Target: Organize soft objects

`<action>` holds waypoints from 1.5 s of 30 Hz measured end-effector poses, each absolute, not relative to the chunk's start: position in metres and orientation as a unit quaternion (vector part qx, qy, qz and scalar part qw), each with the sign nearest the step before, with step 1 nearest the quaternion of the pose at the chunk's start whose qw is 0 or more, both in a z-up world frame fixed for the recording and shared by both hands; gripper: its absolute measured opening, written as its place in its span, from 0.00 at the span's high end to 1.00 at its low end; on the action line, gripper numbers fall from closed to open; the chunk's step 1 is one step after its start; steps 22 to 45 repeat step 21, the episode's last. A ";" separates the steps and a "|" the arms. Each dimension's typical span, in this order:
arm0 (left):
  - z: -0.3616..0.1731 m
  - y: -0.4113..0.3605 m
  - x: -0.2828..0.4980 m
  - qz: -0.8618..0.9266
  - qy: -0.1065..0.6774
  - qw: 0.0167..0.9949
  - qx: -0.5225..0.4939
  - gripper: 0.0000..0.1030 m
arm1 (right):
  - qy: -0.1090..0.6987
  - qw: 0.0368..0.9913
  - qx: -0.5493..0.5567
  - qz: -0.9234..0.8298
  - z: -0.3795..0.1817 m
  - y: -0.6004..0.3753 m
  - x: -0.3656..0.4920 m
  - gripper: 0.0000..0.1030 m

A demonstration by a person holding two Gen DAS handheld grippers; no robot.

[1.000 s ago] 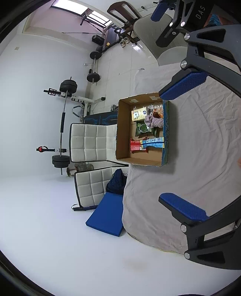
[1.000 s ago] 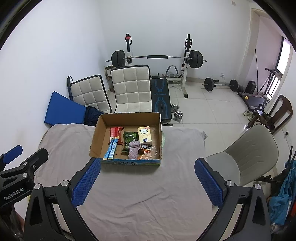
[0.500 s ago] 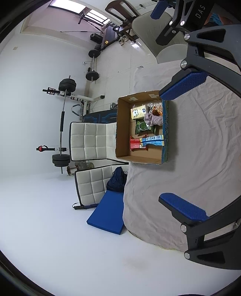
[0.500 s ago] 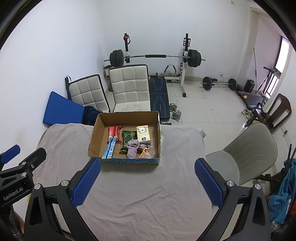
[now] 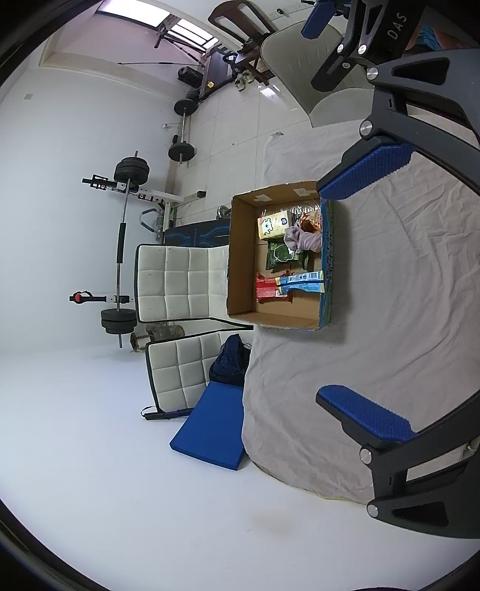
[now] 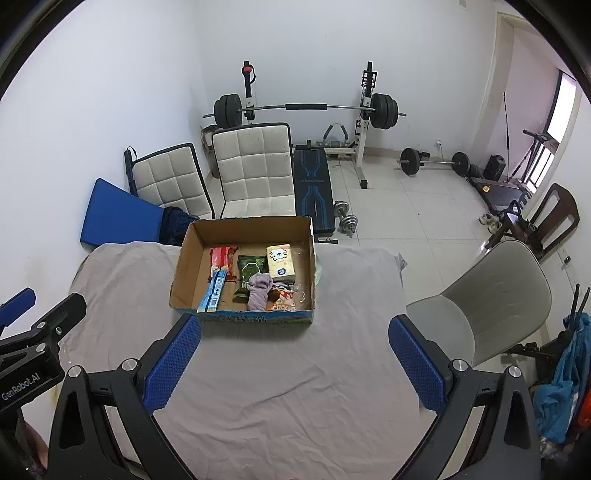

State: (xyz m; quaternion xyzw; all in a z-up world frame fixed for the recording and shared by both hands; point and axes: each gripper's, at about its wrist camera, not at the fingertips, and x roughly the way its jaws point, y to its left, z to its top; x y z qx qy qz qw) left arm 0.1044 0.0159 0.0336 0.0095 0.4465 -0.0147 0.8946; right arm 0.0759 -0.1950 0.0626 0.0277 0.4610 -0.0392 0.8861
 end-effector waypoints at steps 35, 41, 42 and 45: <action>0.026 0.015 0.105 -0.018 0.445 0.895 0.009 0.00 | 0.459 0.887 0.023 -0.046 0.063 -0.198 0.077 0.00; 0.026 0.015 0.105 -0.018 0.445 0.895 0.009 0.00 | 0.459 0.887 0.023 -0.046 0.063 -0.198 0.077 0.00; 0.026 0.015 0.105 -0.018 0.445 0.895 0.009 0.00 | 0.459 0.887 0.023 -0.046 0.063 -0.198 0.077 0.00; 0.026 0.015 0.105 -0.018 0.445 0.895 0.009 0.00 | 0.459 0.887 0.023 -0.046 0.063 -0.198 0.077 0.00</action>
